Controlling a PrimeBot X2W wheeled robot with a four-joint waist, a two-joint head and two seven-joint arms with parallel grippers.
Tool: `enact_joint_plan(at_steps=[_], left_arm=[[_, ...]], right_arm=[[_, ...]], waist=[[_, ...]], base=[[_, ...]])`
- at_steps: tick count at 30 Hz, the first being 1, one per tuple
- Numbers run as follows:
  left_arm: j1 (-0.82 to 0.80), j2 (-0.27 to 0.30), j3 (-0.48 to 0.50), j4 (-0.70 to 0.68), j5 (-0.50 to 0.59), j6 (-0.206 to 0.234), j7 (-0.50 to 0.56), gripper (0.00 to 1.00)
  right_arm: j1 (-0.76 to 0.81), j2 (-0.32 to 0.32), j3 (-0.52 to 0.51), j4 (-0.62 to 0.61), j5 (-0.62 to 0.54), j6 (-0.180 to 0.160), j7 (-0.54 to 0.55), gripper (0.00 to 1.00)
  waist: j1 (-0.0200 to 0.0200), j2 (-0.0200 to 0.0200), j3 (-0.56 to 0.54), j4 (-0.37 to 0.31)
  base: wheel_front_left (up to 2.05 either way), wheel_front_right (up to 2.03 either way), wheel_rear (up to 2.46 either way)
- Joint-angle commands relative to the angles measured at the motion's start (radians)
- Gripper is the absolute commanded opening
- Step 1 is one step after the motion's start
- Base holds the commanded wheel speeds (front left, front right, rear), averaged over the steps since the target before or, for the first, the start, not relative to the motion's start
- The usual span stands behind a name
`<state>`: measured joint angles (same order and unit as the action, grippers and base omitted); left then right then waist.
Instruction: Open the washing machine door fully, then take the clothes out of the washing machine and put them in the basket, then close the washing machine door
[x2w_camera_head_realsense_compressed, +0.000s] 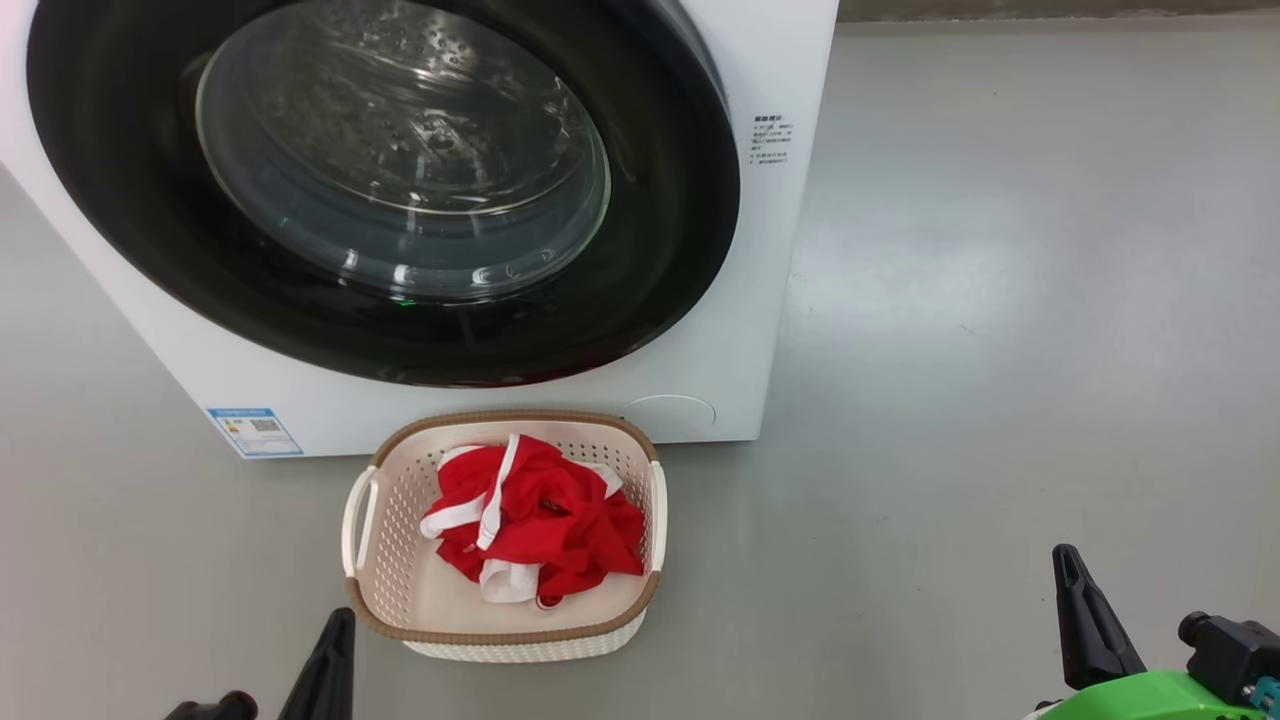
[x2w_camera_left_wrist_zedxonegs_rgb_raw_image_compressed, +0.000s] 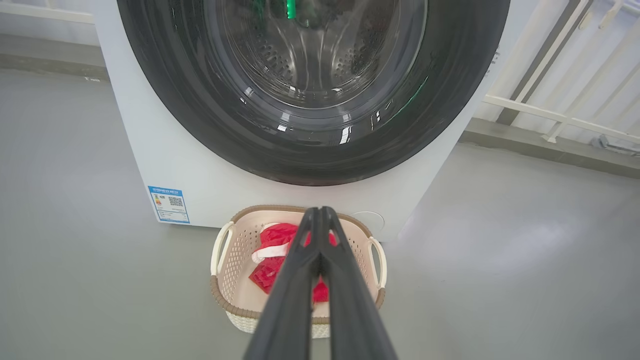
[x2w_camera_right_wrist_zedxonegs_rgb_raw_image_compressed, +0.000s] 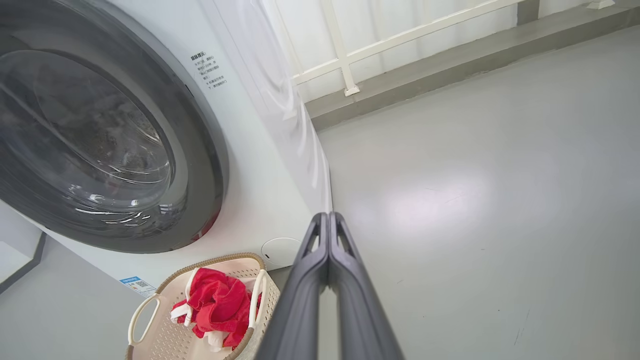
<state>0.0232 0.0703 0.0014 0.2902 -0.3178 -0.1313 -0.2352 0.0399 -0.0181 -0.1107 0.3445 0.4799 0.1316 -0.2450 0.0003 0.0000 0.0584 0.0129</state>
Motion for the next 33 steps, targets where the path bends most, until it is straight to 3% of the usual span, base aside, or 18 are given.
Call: enact_joint_plan(at_steps=[1,5,33], left_arm=[[-0.016,0.006,0.011,-0.025,-0.029,0.0,0.01,0.0],[-0.021,0.005,0.014,-0.025,-0.071,0.0,0.021,0.0],[-0.05,-0.001,0.039,-0.026,-0.372,0.0,0.102,0.0]], right_arm=[[-0.008,-0.008,0.0,-0.026,0.028,0.0,0.005,0.0],[-0.013,-0.009,0.0,-0.028,0.066,0.0,0.017,0.0],[-0.048,-0.015,-0.001,-0.044,0.327,0.0,0.101,0.0]], waist=[[0.0014,0.0,-0.001,0.0],[-0.0002,0.0,-0.001,-0.001],[-0.0003,0.0,-0.015,-0.004]], base=[[0.0,0.0,0.0],[0.0,0.0,0.0],[0.0,0.0,0.0]])
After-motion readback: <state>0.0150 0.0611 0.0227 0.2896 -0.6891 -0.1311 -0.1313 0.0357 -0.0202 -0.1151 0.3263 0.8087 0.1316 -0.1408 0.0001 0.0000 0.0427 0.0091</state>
